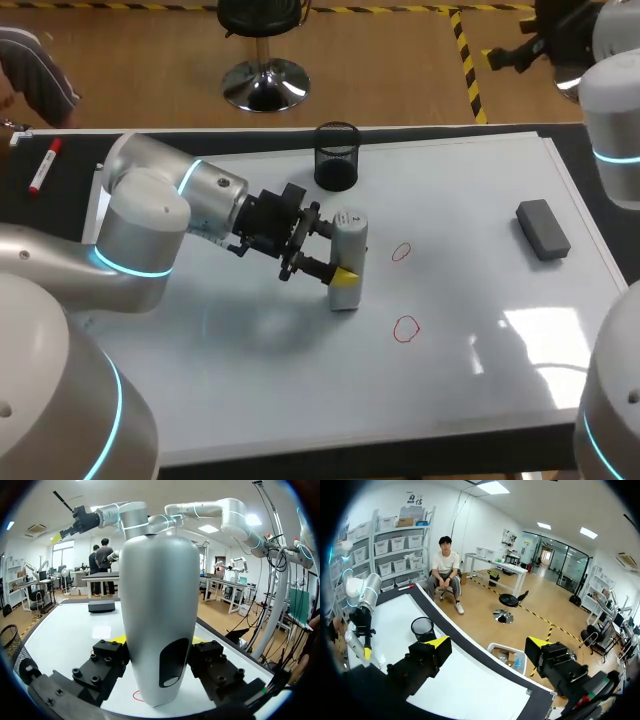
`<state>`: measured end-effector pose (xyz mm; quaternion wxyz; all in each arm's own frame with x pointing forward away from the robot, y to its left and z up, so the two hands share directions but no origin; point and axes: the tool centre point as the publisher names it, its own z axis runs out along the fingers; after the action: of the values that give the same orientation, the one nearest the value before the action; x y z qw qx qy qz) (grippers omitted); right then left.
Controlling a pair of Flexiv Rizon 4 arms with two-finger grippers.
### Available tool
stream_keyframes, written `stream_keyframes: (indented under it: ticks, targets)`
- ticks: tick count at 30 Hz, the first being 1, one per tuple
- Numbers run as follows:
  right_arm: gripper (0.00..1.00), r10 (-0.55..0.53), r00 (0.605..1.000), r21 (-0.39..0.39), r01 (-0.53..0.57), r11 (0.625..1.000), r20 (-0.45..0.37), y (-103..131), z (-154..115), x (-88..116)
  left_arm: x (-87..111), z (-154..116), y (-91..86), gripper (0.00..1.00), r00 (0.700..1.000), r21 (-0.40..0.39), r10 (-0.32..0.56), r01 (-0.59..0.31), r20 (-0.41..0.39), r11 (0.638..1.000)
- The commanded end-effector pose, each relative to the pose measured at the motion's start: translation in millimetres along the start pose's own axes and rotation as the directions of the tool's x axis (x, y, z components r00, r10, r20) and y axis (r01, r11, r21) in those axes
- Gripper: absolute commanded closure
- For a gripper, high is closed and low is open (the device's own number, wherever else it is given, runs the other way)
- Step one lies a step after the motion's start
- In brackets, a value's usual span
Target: Pick up the inspection probe, press it on each red-marked spot on the whiteboard one by one, put down the probe, pick up the eraser, and wipe off all the red marks.
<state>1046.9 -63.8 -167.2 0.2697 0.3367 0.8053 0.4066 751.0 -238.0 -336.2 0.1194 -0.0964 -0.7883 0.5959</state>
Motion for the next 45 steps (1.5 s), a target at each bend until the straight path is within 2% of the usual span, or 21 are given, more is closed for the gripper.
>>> stream_keyframes:
  ticks: [1, 26, 32, 34, 39, 45]
  targets:
    - [0.0, 0.096, 0.995, 0.488, -0.064, 0.87, -0.04, 2, -30, 3, 1.3, 3, 7.8, 1.0, 1.0, 0.005, 0.001, -0.001, 0.002, 1.0]
    - [0.0, 0.096, 0.995, 0.488, -0.064, 0.87, -0.04, 2, -30, 3, 1.3, 3, 7.8, 1.0, 1.0, 0.005, 0.001, -0.001, 0.002, 1.0]
    - [0.0, 0.178, 0.981, 0.506, -0.19, 0.841, 0.072, -8, -38, -5, 1.3, 3, 7.8, 1.0, 1.0, 0.005, 0.001, -0.001, 0.002, 1.0]
    - [0.0, 0.175, 0.98, 0.515, -0.199, 0.834, 0.094, -12, -43, -5, 1.3, 3, 7.8, 1.0, 1.0, 0.005, 0.001, -0.001, 0.002, 1.0]
    - [0.0, 0.182, 0.978, 0.536, -0.21, 0.818, 0.105, -18, -54, -2, 1.3, 3, 7.8, 1.0, 1.0, 0.005, 0.001, -0.001, 0.002, 1.0]
    - [0.0, 0.202, 0.974, 0.598, -0.224, 0.77, 0.105, -24, -66, 5, 1.3, 3, 7.8, 1.0, 1.0, 0.005, 0.001, -0.001, 0.002, 1.0]
